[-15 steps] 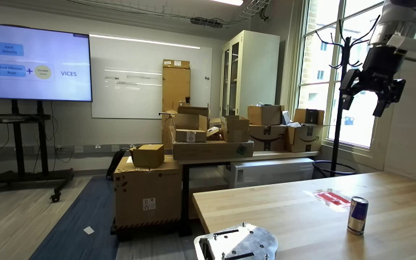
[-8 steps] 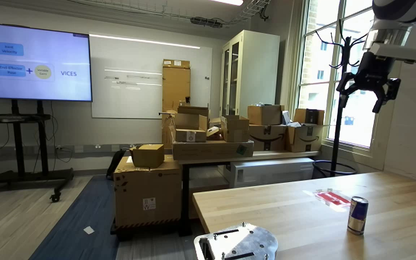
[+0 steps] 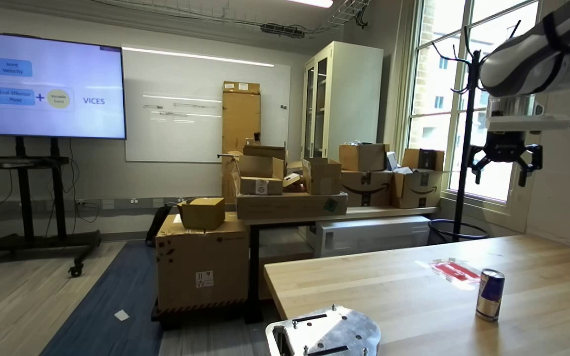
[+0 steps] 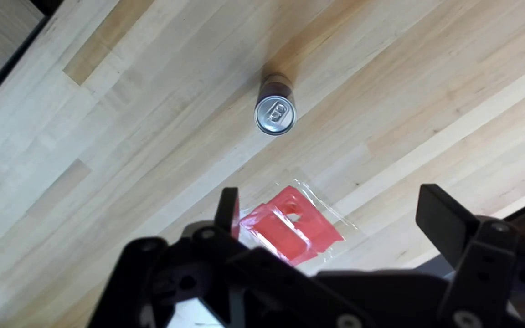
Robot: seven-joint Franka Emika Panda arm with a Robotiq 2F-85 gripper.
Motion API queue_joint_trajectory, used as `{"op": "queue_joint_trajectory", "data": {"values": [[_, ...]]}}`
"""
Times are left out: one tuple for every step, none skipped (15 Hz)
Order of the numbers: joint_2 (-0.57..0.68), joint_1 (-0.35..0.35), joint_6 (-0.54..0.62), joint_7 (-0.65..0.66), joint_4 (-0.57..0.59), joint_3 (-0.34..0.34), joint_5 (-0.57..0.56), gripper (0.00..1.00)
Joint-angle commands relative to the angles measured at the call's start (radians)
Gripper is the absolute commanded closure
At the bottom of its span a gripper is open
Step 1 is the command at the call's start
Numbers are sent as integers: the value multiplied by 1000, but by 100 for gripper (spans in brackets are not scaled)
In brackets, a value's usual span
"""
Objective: Put the can on the silver object.
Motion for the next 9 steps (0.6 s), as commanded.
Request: {"op": "queue_joint_trajectory", "data": {"values": [[147,2,9,46,78,-21,-5,0],[176,2,26,31,80,-29,15,0],[201,3,36,27,86,-35,29,0],[219,2,55,21,87,-41,40,0],[239,2,72,21,90,-46,46,0],[257,-2,90,13,92,-53,58,0],[278,-6,114,6,93,-59,74,0],[298,-10,135,2,94,-65,92,0],[317,-15,153,-8,92,-69,117,0]]}}
